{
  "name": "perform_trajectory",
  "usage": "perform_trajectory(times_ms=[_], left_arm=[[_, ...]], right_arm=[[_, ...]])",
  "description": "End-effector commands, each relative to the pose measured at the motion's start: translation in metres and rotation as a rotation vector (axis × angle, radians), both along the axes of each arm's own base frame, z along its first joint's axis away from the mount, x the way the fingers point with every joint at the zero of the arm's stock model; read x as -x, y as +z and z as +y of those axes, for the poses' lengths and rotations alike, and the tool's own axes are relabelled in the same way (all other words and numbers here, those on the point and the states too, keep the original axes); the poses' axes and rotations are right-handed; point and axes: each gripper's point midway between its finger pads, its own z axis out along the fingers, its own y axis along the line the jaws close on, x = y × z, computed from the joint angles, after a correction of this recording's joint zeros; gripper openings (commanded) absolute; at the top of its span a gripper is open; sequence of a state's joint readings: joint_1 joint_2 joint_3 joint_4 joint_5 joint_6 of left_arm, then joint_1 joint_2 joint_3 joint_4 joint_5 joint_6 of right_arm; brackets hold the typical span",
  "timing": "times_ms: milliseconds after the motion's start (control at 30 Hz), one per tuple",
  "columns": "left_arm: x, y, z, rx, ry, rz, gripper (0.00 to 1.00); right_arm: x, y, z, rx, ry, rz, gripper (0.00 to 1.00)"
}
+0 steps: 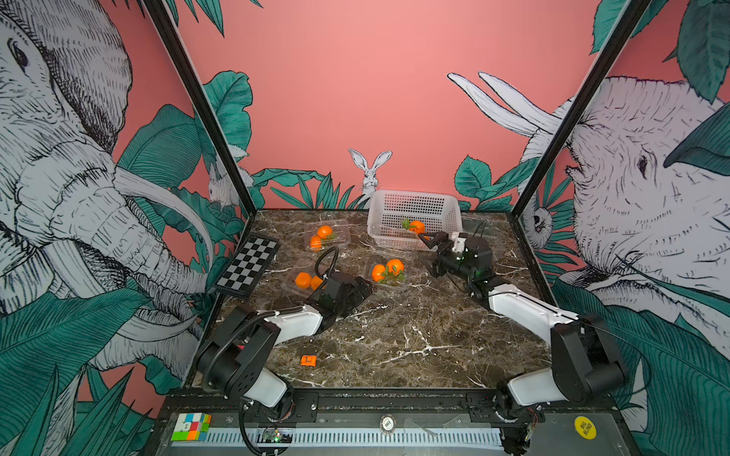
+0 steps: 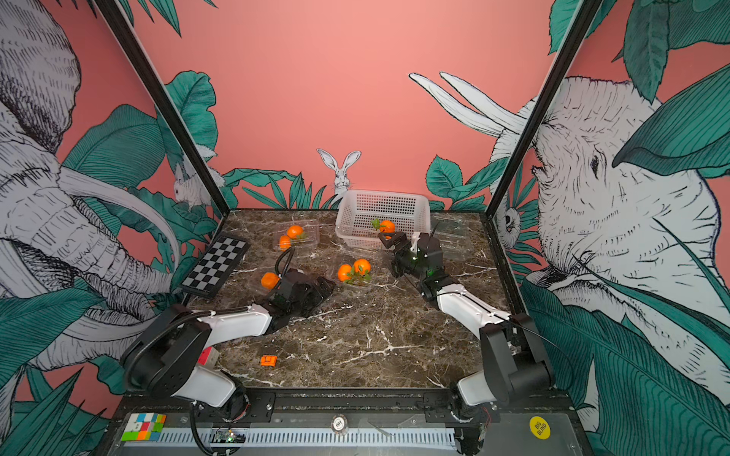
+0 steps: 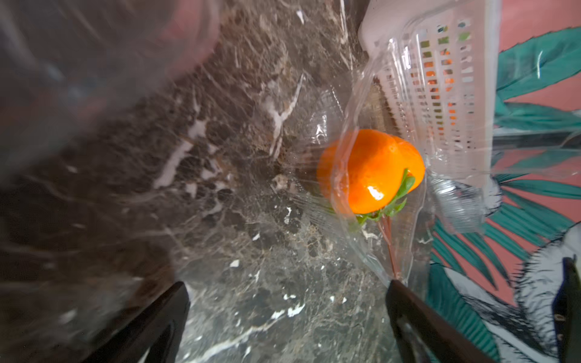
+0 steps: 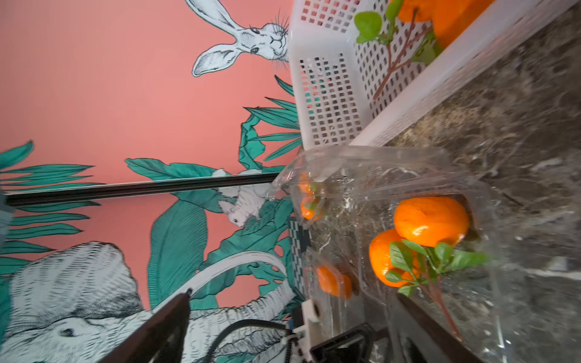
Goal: Take oranges out of containers
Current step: Open the packing box at the center of the board, then move the packing box to the center of the board.
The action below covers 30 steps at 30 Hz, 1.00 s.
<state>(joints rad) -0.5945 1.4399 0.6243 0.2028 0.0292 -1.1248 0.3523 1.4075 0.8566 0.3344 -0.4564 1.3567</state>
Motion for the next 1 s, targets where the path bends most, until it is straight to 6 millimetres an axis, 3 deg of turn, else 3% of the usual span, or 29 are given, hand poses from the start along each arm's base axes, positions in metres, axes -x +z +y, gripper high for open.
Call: perform_trajectory(times_ms=[0,133,367,600,733,967], left_arm=[[-0.006,0.028,0.019,-0.159,-0.077,-0.046,0.99],[-0.033,0.043,0.005,-0.125,-0.171,-0.053,0.99],[-0.062,0.024,-0.043,0.007,-0.311,0.018,0.99],[-0.073,0.017,-0.055,0.065,-0.290,0.003,0.99],[-0.074,0.015,-0.059,0.091,-0.286,-0.005,0.99],[-0.064,0.019,-0.091,0.114,-0.339,-0.024,0.99]], right_arm=[[0.023,-0.033,-0.011,0.297,0.112,0.016,0.98],[0.032,-0.070,-0.012,0.462,0.190,0.060,0.85],[0.033,-0.135,0.015,0.627,0.337,0.144,0.63],[0.023,-0.163,0.015,0.715,0.342,0.188,0.50],[0.019,-0.169,0.014,0.742,0.341,0.194,0.41],[0.036,-0.169,-0.016,0.856,0.349,0.218,0.25]])
